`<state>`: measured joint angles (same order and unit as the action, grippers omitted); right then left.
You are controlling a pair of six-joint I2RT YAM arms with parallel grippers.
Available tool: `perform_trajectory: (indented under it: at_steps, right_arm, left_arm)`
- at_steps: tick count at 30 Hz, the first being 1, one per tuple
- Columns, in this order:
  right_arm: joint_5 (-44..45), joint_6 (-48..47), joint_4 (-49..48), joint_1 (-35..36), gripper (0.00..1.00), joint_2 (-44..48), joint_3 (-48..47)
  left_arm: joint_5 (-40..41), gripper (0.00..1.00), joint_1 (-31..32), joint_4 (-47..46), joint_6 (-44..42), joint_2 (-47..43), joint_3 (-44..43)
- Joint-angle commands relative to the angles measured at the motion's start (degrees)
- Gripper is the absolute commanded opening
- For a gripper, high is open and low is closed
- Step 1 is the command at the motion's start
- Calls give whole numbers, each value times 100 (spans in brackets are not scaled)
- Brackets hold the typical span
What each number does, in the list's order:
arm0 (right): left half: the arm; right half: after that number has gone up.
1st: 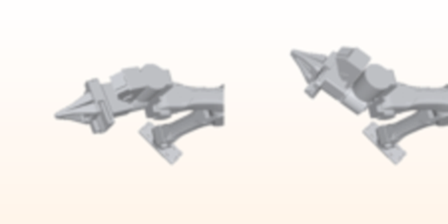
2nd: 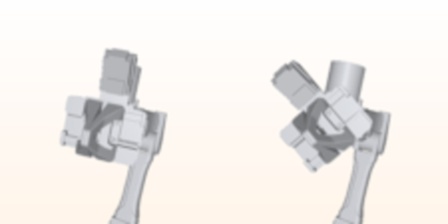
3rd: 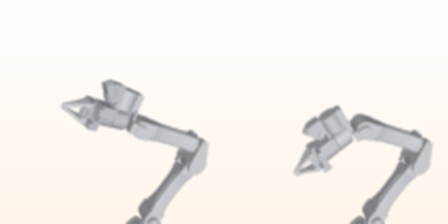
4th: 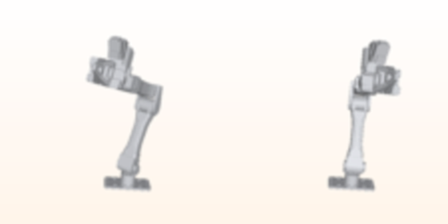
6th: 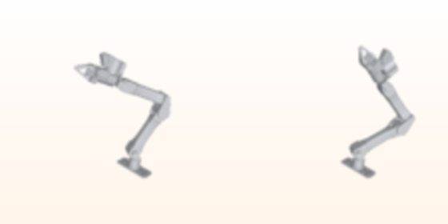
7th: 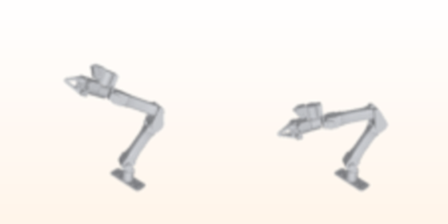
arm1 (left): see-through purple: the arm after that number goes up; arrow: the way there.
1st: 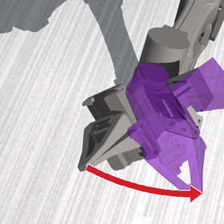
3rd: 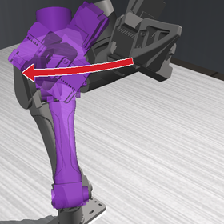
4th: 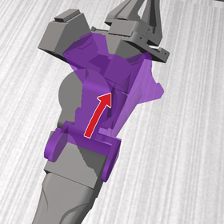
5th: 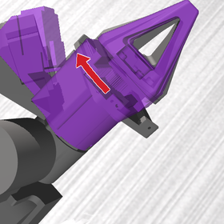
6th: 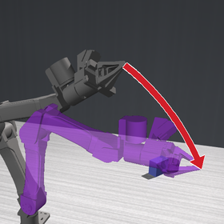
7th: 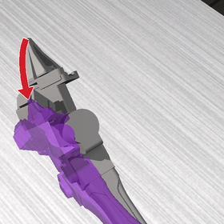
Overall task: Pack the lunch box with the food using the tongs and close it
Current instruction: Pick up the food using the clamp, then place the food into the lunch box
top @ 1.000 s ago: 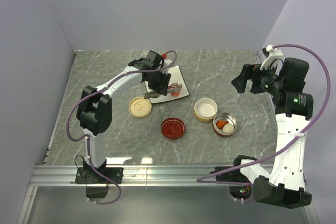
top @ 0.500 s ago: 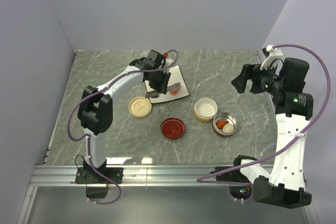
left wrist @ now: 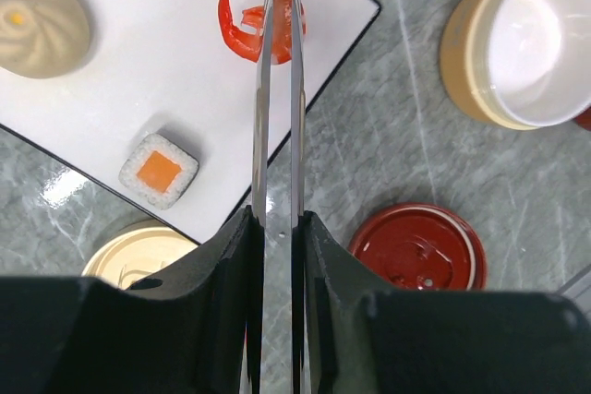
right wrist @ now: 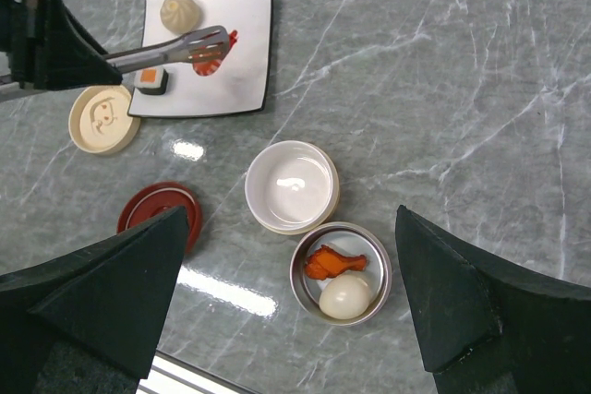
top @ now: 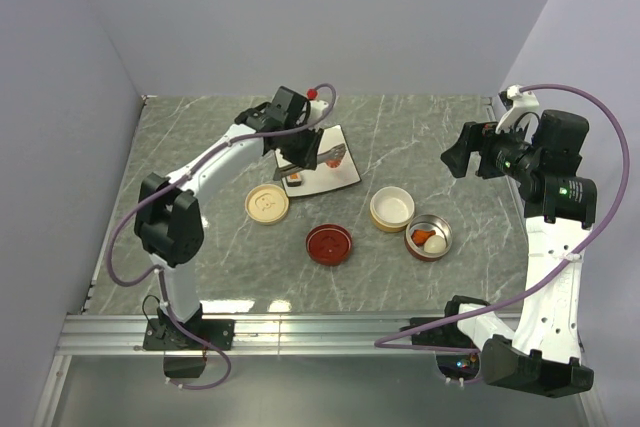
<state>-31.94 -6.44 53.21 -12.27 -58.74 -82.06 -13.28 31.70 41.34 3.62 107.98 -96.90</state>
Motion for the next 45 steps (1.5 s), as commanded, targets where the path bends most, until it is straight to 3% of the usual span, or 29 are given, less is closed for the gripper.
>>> perform_trajectory:
  at_steps: [1, 9, 14, 21, 31, 39, 45]
  right_arm:
    - [48, 2, -162, -47, 100, 56, -55]
    - [13, 37, -127, -82, 100, 47, -152]
    - [-5, 64, -144, -152, 100, 91, -135]
    - [-5, 107, -153, -223, 100, 65, -187]
    - [-75, 116, -171, -302, 100, 56, -117]
    - [-119, 107, -179, -328, 100, 12, -117]
    - [-128, 99, -171, -337, 100, 3, -135]
  left_arm:
    - [-210, 0, 265, -170, -185, -576, -224]
    - [-658, 0, 1531, -487, -652, -1113, 145]
    - [-966, 0, 2137, -338, -652, -692, -232]
    - [-677, 0, 2779, -548, -441, -138, -583]
    - [-26, 0, 2982, -592, -195, 846, -1339]
    - [413, 0, 2982, -601, -221, 1032, -1375]
    - [274, 0, 3000, -592, -204, 1041, -1305]
